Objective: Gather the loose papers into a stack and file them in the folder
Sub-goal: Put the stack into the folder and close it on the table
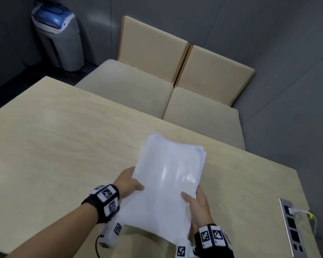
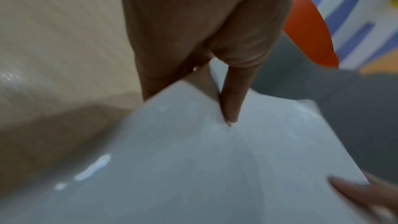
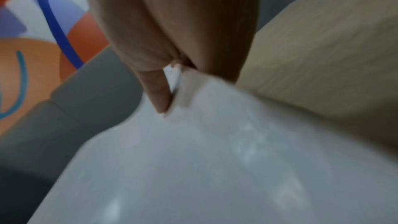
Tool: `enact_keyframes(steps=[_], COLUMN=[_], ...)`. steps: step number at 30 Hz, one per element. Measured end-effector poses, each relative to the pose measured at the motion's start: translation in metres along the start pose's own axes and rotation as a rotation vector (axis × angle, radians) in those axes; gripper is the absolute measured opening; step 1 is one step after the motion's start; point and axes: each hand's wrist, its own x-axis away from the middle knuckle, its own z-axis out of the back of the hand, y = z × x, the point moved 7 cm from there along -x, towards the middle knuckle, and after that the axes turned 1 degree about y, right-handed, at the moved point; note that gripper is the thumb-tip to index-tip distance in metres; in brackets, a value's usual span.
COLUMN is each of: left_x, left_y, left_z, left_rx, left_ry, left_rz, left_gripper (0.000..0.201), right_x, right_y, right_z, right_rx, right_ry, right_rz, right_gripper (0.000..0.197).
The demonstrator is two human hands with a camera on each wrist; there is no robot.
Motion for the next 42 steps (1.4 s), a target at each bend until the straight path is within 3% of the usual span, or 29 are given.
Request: enact_keyframes(steps=[3, 7, 11, 14, 17, 20, 23, 26, 34, 38, 42], left_x=[0.02, 0.046, 0.043, 0.033, 0.024, 0.015, 0.006, 0.0, -0.014, -0.018, -0.013], left_y=[0.035, 0.093, 0.102, 0.094, 0.094, 0.098, 0.101, 0.099, 0.079, 0.057, 0.028], left_z=[0.02, 0.034, 0.051, 0.06, 0.053, 0.047, 0.048, 0.045, 0.047, 0.05, 0.054], left_rx=[0.283, 0.198, 0.234, 0.306, 0.35, 0.363, 0.314, 0.287, 0.366, 0.362, 0.346], left_ry=[0.034, 0.042, 0.097, 0.126, 0.093, 0.075, 0.065, 0.042, 0.11, 0.085, 0.004], left_rz=[-0.13, -0.424, -0.495, -0.473, -0.47, -0.461, -0.436, -0.401, -0.338, -0.28, -0.127], left_gripper=[0.053, 0.04, 0.042, 0.045, 0.049, 0.055, 0.041, 0.042, 0.039, 0.051, 0.034], right_x=[0.008, 0.011, 0.011, 0.007, -0.003, -0.021, -0.036, -0.04, -0.041, -0.043, -0.057], right_y=[-0.039, -0.074, -0.093, -0.102, -0.105, -0.105, -0.097, -0.089, -0.073, -0.081, -0.083], right_z=[0.007, 0.015, 0.004, -0.005, -0.01, -0.014, -0.018, -0.024, -0.018, -0.021, -0.041], right_rx=[-0.137, -0.052, 0.053, 0.12, 0.042, 0.102, 0.148, 0.142, 0.091, -0.011, -0.03], right_ry=[-0.04, 0.021, -0.015, -0.067, -0.105, -0.103, -0.102, -0.099, -0.046, -0.04, -0.062], right_rz=[0.136, 0.335, 0.445, 0.551, 0.512, 0.482, 0.379, 0.296, 0.321, 0.307, 0.236], right_gripper=[0.025, 0.01, 0.019, 0.051, 0.062, 0.056, 0.05, 0.034, 0.013, 0.012, 0.015])
